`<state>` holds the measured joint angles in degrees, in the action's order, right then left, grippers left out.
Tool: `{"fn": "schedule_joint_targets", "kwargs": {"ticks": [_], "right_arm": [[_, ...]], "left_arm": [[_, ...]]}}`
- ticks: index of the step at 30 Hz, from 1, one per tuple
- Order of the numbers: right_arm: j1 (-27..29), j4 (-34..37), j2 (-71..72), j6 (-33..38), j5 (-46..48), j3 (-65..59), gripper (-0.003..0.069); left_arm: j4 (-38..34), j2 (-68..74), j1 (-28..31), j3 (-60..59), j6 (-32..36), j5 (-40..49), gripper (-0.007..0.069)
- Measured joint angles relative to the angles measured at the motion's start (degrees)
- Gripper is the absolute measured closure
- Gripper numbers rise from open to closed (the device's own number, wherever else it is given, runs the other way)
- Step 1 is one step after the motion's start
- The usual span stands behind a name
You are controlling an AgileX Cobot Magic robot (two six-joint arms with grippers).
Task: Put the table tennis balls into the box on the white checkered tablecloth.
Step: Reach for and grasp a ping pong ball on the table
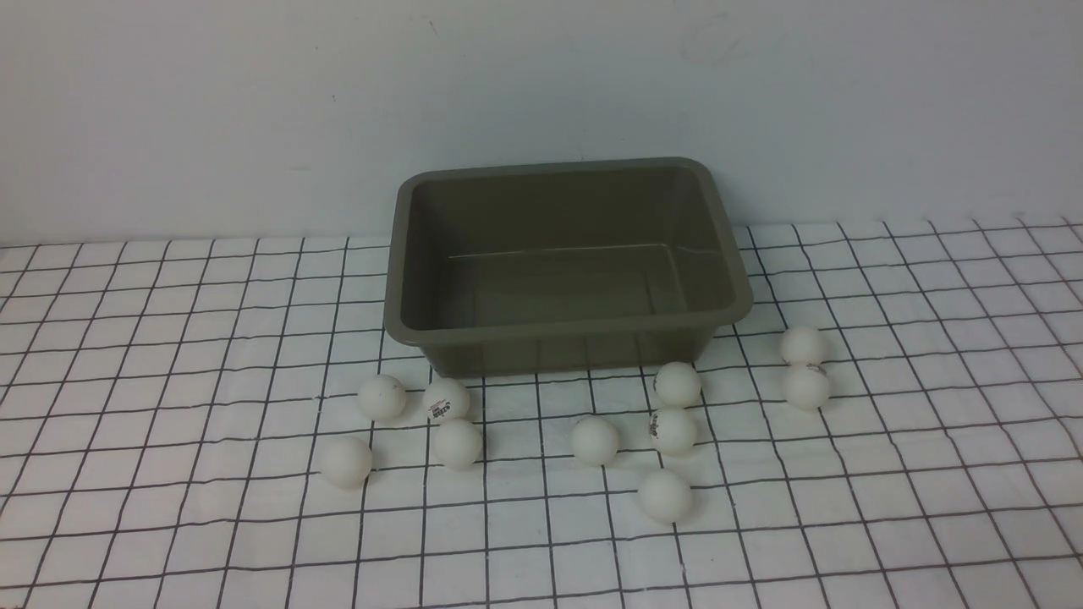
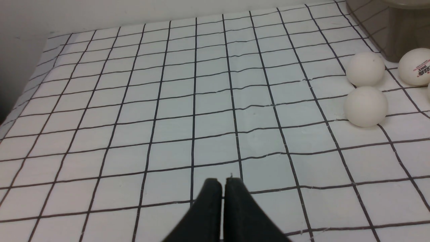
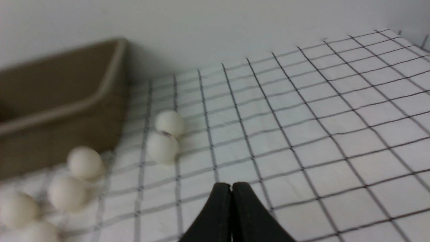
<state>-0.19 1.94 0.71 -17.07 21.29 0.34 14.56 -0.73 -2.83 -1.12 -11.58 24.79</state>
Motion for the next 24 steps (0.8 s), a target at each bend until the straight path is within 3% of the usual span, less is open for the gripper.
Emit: {"fn": "schedule_joint_targets", "kwargs": {"ticks": [7,17,20,24], "right_arm": [[0.0,21.7,0.0,-9.9,-8.0,0.0,0.0676],[0.0,28.3,0.0,-9.4,-11.5,0.2,0.0676],[-0.5,28.8,0.0,-7.6,-11.4,1.7,0.0676],[-2.5,28.2,-1.2,10.6,-3.6,15.1,0.0676]], "left_arm": [[0.0,0.0,0.0,0.0,0.0,0.0,0.0629],[0.0,0.0,0.0,0.0,0.0,0.0,0.0629],[0.0,0.0,0.0,0.0,0.0,0.0,0.0629],[0.0,0.0,0.0,0.0,0.0,0.0,0.0629]]}}
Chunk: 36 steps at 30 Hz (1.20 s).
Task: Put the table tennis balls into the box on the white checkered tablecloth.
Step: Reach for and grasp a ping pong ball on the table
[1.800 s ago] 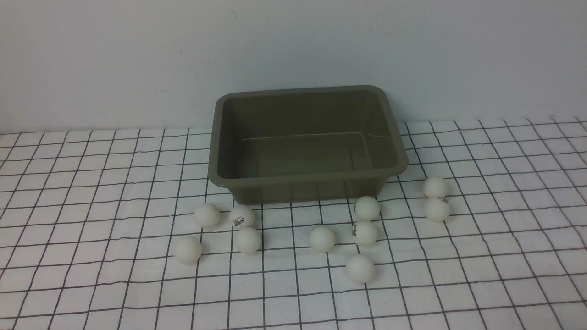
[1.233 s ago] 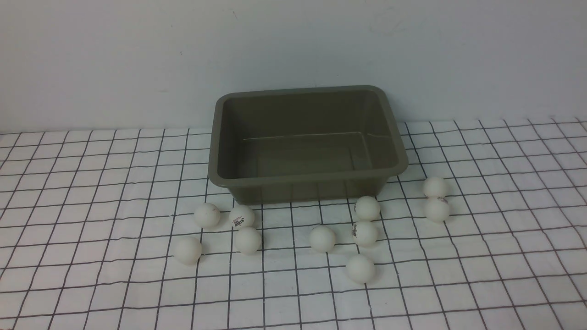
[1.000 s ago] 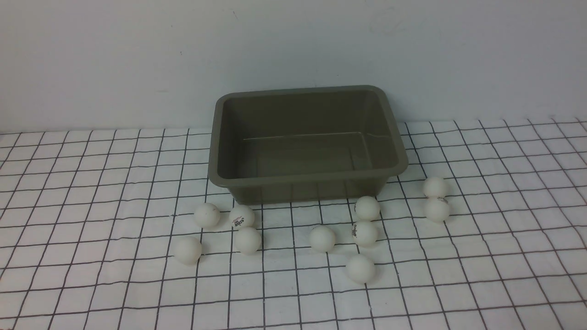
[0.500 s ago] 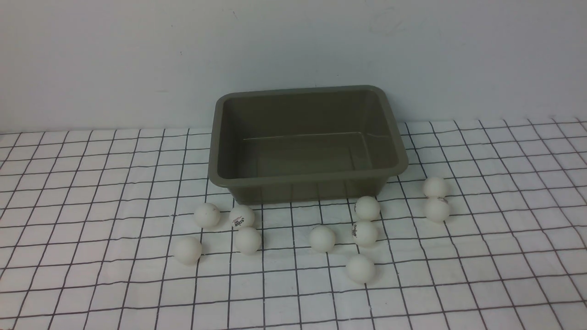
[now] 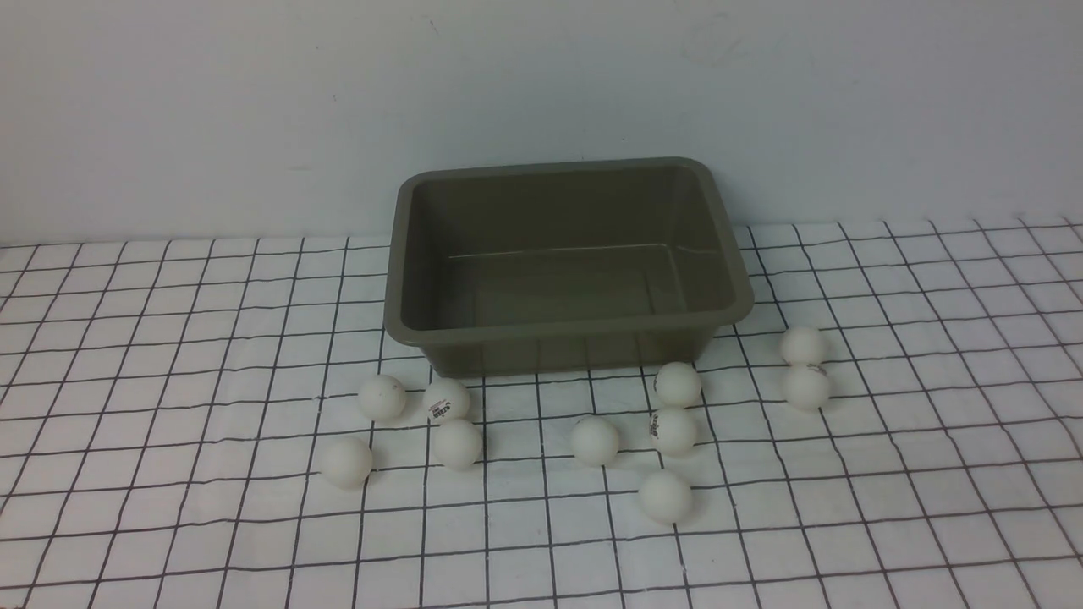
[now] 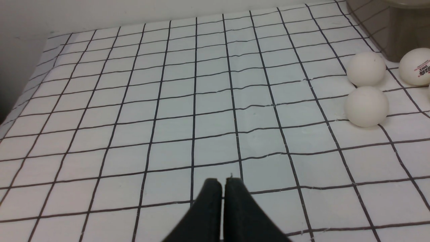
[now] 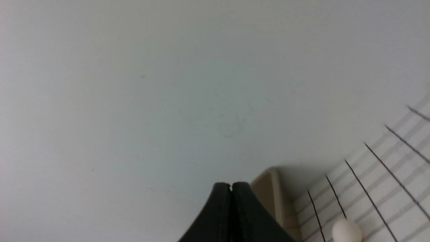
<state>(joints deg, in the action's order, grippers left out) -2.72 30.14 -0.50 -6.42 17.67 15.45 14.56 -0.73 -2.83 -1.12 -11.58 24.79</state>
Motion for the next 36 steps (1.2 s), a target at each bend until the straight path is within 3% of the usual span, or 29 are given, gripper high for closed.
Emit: {"fn": "schedule_joint_targets", "kwargs": {"ticks": [2,6,13,22,31,36], "right_arm": [[-0.2,-0.1,-4.6,9.0,8.2,5.8,0.0676],[-0.2,-0.3,-14.1,17.8,19.3,12.6,0.0676],[-0.2,-5.1,-38.1,22.0,29.1,22.0,0.0675],[-0.2,-6.5,-57.0,22.3,26.9,26.9,0.0672],[-0.3,4.0,-67.0,22.9,13.8,30.2,0.0669],[-0.3,7.1,-71.2,25.1,17.3,31.6,0.0627]], "left_arm": [[0.0,0.0,0.0,0.0,0.0,0.0,0.0629],[0.0,0.0,0.0,0.0,0.0,0.0,0.0629],[0.0,0.0,0.0,0.0,0.0,0.0,0.0629],[0.0,0.0,0.0,0.0,0.0,0.0,0.0629],[0.0,0.0,0.0,0.0,0.0,0.0,0.0629],[0.0,0.0,0.0,0.0,0.0,0.0,0.0629]]}}
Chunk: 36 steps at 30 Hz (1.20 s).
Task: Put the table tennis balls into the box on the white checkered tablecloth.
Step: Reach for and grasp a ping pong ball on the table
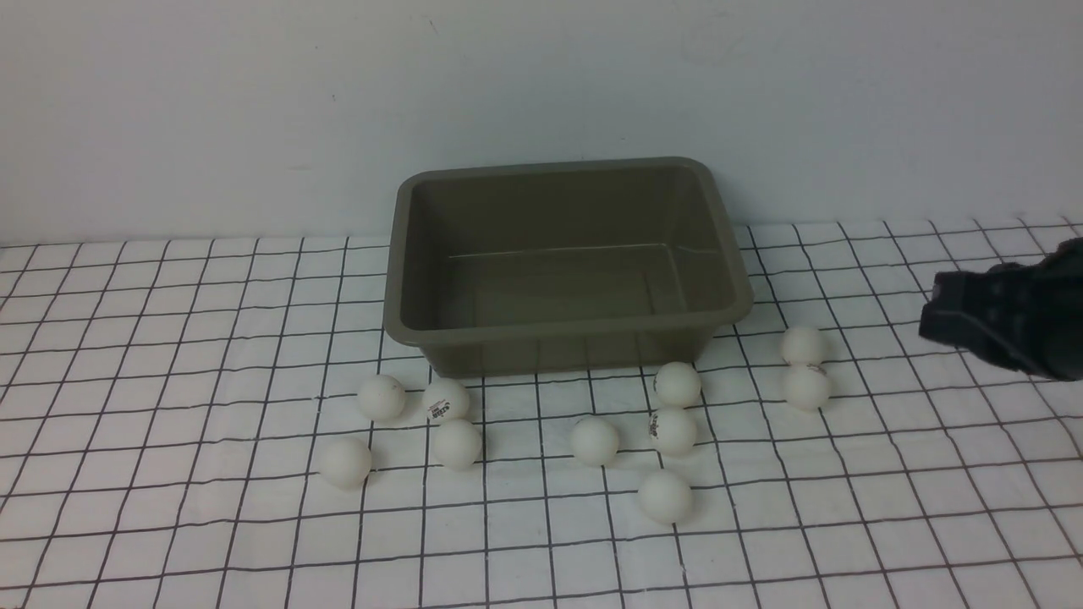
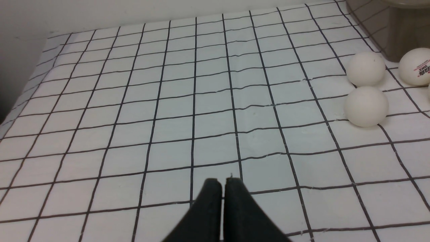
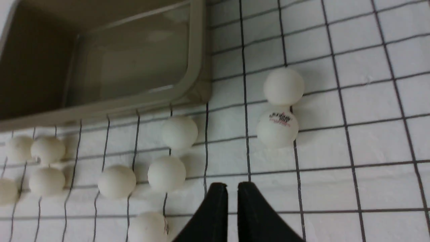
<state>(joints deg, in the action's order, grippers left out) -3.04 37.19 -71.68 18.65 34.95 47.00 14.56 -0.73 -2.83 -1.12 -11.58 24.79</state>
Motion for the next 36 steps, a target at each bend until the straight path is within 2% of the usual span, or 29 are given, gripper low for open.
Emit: {"fn": "schedule_joint_targets", "kwargs": {"ticks": [6,12,14,17,22,26,27,29,32,36], "right_arm": [[0.0,0.1,-5.6,11.2,8.3,4.8,0.0489],[0.0,-1.3,-9.4,13.4,12.4,9.5,0.0368],[0.0,-2.8,-12.4,13.5,15.0,13.3,0.0284],[-0.3,-4.4,-17.2,13.4,18.0,17.9,0.0196],[-2.7,-8.7,-23.2,10.1,19.1,22.9,0.0163],[-6.4,-18.0,-29.4,1.8,21.1,29.3,0.0162],[-6.5,-18.4,-29.7,1.8,21.2,29.3,0.0162],[-8.6,-25.1,-33.0,-4.8,22.5,33.1,0.0161],[-9.8,-29.5,-35.9,-10.3,23.5,36.3,0.0161],[-9.8,-31.0,-38.6,-13.2,23.9,37.4,0.0161]], "left_arm": [[0.0,0.0,0.0,0.0,0.0,0.0,0.0629],[0.0,0.0,0.0,0.0,0.0,0.0,0.0629],[0.0,0.0,0.0,0.0,0.0,0.0,0.0629],[0.0,0.0,0.0,0.0,0.0,0.0,0.0629],[0.0,0.0,0.0,0.0,0.0,0.0,0.0629],[0.0,0.0,0.0,0.0,0.0,0.0,0.0629],[0.0,0.0,0.0,0.0,0.0,0.0,0.0629],[0.0,0.0,0.0,0.0,0.0,0.0,0.0629],[0.0,0.0,0.0,0.0,0.0,0.0,0.0629],[0.0,0.0,0.0,0.0,0.0,0.0,0.0629]]}}
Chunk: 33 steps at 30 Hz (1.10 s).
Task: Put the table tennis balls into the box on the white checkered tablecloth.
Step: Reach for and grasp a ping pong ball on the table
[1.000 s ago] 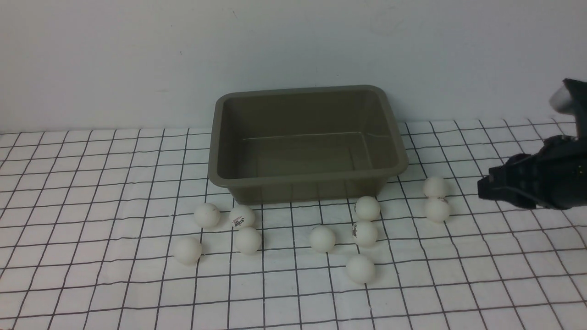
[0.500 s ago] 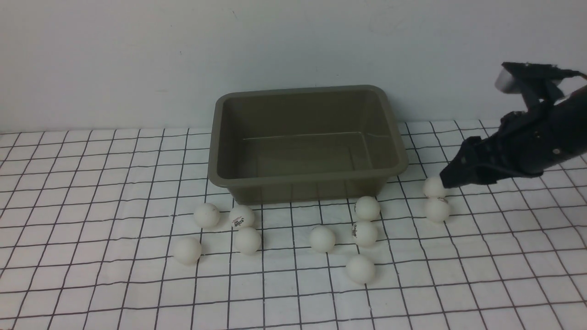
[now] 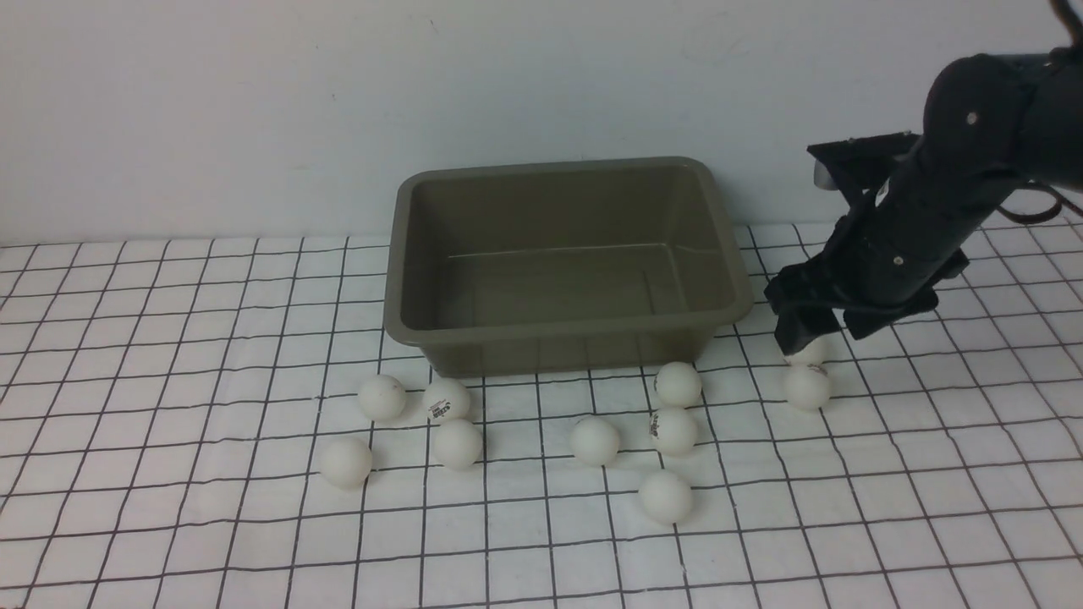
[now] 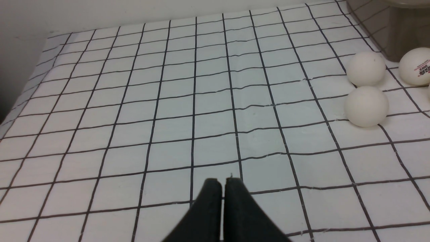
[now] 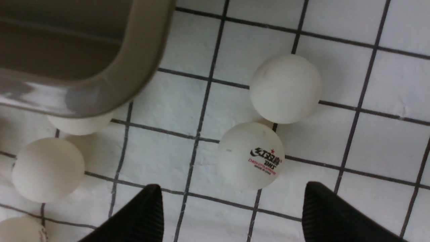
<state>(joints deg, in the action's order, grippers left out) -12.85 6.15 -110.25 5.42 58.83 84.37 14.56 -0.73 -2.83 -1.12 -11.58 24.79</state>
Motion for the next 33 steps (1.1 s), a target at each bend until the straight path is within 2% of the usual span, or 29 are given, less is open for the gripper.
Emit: {"fn": "schedule_joint_targets", "kwargs": {"ticks": [25,33], "right_arm": [[0.0,-1.1,-8.0,-1.3,-4.2,1.0,0.0161],[0.0,-1.1,-8.3,-1.3,-4.9,1.0,0.0204]], "left_arm": [[0.0,0.0,0.0,0.0,0.0,0.0,0.0629],[0.0,0.0,0.0,0.0,0.0,0.0,0.0629]]}}
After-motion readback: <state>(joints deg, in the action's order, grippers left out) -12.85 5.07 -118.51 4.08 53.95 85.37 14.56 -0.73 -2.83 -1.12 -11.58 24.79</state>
